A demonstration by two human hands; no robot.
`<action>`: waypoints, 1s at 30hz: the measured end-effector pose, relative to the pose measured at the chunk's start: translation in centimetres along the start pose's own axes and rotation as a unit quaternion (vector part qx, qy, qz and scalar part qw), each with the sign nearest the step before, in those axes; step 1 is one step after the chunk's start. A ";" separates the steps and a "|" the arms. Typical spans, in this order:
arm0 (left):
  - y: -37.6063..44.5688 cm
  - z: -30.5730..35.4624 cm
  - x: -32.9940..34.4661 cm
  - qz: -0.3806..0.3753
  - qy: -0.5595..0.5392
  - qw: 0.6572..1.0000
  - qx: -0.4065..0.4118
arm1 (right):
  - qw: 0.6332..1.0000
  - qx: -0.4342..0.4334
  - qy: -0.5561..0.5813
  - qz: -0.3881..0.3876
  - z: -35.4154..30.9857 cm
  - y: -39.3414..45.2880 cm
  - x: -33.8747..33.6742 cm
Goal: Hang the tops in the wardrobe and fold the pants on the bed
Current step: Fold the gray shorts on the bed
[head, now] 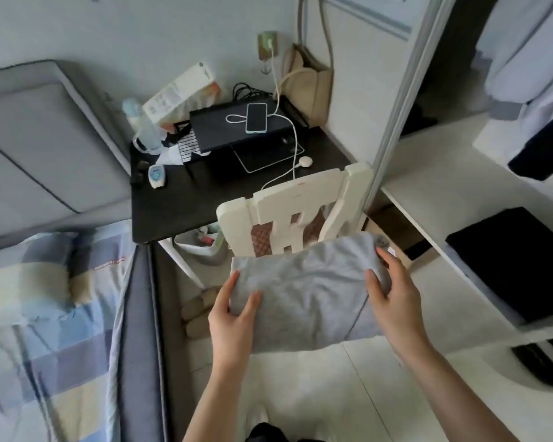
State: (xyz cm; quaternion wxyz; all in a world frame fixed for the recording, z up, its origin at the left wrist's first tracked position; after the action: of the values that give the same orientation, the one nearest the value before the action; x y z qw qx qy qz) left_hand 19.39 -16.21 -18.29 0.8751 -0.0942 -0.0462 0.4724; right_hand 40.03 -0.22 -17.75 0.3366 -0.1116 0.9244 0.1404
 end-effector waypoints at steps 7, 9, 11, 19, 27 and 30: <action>2.7 -0.5 11.5 -0.149 0.048 0.987 -0.035 | 0.987 0.126 -0.036 0.094 7.0 1.8 -5.9; 3.9 -0.8 14.8 -0.182 0.065 0.981 -0.035 | 0.980 0.161 -0.039 0.108 9.0 2.4 -6.9; 5.4 -1.1 18.1 -0.215 0.080 0.973 -0.037 | 0.972 0.202 -0.024 0.120 10.6 3.5 -7.7; 12.7 -2.4 28.8 -0.339 0.142 0.929 -0.046 | 0.934 0.333 0.026 0.127 14.6 7.9 -7.7; 13.4 -4.7 42.8 -0.501 0.200 0.841 -0.036 | 0.871 0.439 -0.069 0.208 19.7 9.6 -11.2; 12.8 -5.1 50.3 -0.542 0.171 0.818 -0.089 | 0.857 0.447 -0.107 0.235 22.2 12.4 -14.5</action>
State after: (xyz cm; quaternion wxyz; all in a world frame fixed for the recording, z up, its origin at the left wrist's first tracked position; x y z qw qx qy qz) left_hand 37.44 32.08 -26.40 0.9713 -0.2106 0.0187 -0.1085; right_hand 60.27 20.41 -22.34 0.4038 0.2867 0.8450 -0.2016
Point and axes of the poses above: each hand's wrist, its own y-axis towards the middle knuckle, its own x-axis out of the palm, z = x × y, the point moved 3 cm from there along y, towards the middle knuckle, and after that the axes turned 8 degrees about -y, right-handed, at the moved point
